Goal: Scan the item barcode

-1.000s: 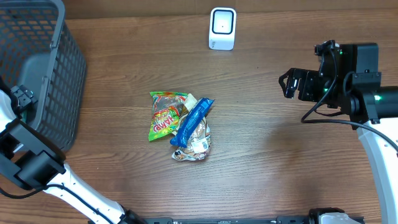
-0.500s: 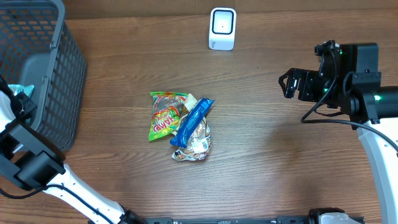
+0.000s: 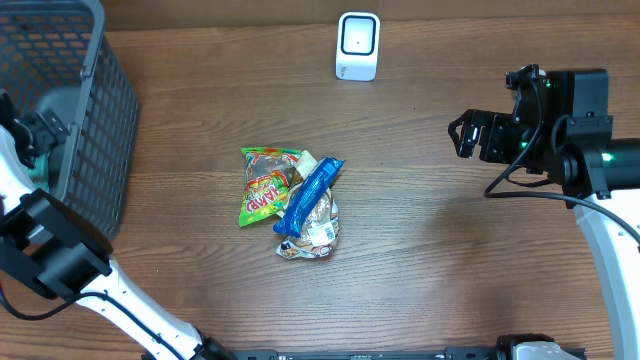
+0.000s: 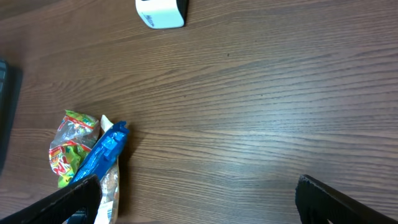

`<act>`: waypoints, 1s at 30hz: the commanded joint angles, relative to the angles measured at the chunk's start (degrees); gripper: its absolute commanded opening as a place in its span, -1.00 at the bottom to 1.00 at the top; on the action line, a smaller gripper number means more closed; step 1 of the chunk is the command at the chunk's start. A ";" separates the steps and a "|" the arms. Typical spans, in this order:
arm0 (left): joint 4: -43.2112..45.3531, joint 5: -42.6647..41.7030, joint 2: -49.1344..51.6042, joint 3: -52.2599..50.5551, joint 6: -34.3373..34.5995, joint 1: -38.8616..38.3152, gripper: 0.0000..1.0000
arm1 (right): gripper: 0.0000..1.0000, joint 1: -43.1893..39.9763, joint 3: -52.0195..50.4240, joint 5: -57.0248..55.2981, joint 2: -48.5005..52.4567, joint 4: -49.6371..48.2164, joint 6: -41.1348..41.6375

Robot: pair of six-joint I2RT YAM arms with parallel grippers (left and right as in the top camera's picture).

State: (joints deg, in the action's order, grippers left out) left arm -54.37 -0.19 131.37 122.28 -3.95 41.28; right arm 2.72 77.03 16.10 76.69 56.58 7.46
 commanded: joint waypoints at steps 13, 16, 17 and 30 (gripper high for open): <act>4.92 5.11 8.81 -0.44 -8.55 0.44 0.99 | 1.00 0.17 0.98 0.11 -0.11 0.52 0.02; 3.34 5.11 10.03 -0.44 -8.44 0.44 0.79 | 1.00 0.17 0.98 0.11 -0.11 0.55 0.02; 2.91 5.05 10.23 -0.44 -7.80 0.44 0.55 | 1.00 0.17 0.98 0.11 -0.11 0.39 0.02; -13.38 -10.27 10.05 12.57 3.58 -1.03 -0.92 | 1.00 0.17 0.98 0.11 -0.11 -0.87 0.00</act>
State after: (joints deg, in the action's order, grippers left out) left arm -64.42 -0.51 140.07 126.91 -4.60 41.21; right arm 2.72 77.03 16.12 76.69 56.07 7.49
